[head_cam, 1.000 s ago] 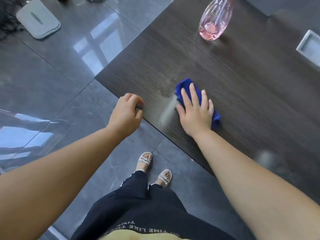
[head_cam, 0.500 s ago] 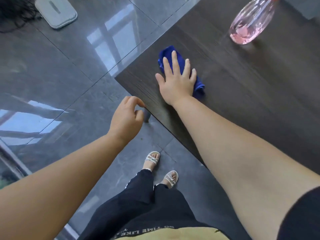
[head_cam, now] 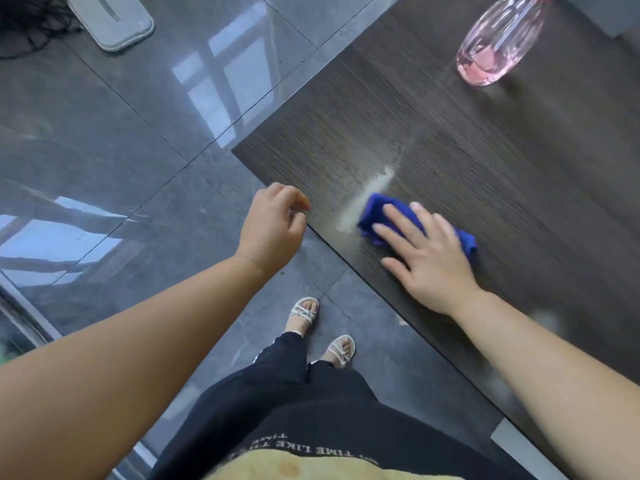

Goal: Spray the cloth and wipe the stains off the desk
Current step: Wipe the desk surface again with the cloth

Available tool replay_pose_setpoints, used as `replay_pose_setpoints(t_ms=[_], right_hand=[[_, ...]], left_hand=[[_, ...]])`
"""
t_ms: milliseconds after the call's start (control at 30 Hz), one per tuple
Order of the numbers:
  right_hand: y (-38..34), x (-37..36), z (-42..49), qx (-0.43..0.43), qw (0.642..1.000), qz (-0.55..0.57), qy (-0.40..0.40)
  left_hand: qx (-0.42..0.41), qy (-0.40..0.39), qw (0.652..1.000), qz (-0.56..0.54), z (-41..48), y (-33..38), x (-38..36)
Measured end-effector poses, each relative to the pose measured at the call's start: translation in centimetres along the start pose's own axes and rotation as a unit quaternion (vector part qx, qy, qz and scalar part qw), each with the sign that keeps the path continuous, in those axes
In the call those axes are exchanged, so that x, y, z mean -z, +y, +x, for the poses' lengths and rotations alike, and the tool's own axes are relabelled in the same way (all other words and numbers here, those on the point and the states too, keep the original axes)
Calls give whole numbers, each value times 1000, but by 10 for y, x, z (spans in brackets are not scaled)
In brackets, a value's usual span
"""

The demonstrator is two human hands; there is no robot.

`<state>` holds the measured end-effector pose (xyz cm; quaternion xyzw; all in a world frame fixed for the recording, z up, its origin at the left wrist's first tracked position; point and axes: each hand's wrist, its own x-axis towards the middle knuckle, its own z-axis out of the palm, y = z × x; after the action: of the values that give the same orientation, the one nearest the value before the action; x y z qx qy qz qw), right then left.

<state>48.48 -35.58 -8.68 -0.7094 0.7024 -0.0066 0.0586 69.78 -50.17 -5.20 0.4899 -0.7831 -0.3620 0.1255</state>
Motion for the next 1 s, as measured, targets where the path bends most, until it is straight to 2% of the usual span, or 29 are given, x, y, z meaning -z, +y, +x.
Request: replay_pose_setpoints(t_ms=[67,133,167,200,267,333,400,467,533,633,667,700,733,800,833,867,900,967,1000], right_hand=[[3,0,-3,-103,995,7,13],[-23,-4,22,-235,971,7,46],[-43,-7,35,-271,961,11,57],[-65,-9,46,-271,960,17,66],[-92,-13,42,-178,981,25,68],[-87,-16,0,-90,995,13,47],[-61,-18,-58,-113,992,2,49],[-27,-18,-116,-214,975,-32,46],[0,-14,-147,-359,932,-27,38],[-7,-10,-109,-601,795,32,75],[-21,-10,-88,-619,779,36,89],[-38,-11,-69,-595,798,32,92],[-56,-15,-60,-534,840,20,88],[-79,-18,-72,-357,932,18,50],[-76,-19,-92,-290,956,15,43],[-66,-20,-115,-251,967,14,38],[-53,-22,-141,-259,965,5,36],[-20,-20,-187,-365,930,-27,26],[-2,-17,-202,-446,895,-18,14]], left_hand=[[-17,-27,999,12,-2,6,-8],[-17,-33,999,25,-4,13,-14],[-14,-25,999,35,-4,17,-17],[-12,-14,999,46,-4,18,-18],[-23,-16,998,56,-4,25,-22],[-44,-41,996,62,-4,35,-28],[-77,-71,991,85,-5,47,-36],[-121,-101,982,100,-8,57,-48],[-159,-128,972,119,-12,64,-61],[-182,-144,961,150,-18,79,-79],[-179,-151,959,159,-20,85,-85],[-172,-157,958,169,-21,89,-88],[-170,-164,955,177,-22,94,-92],[-170,-170,953,186,-24,99,-96],[-179,-173,950,190,-25,103,-98],[-186,-176,946,198,-25,102,-100],[-195,-185,939,214,-26,103,-101],[-209,-201,925,246,-30,103,-108],[-210,-205,920,259,-32,103,-110]])
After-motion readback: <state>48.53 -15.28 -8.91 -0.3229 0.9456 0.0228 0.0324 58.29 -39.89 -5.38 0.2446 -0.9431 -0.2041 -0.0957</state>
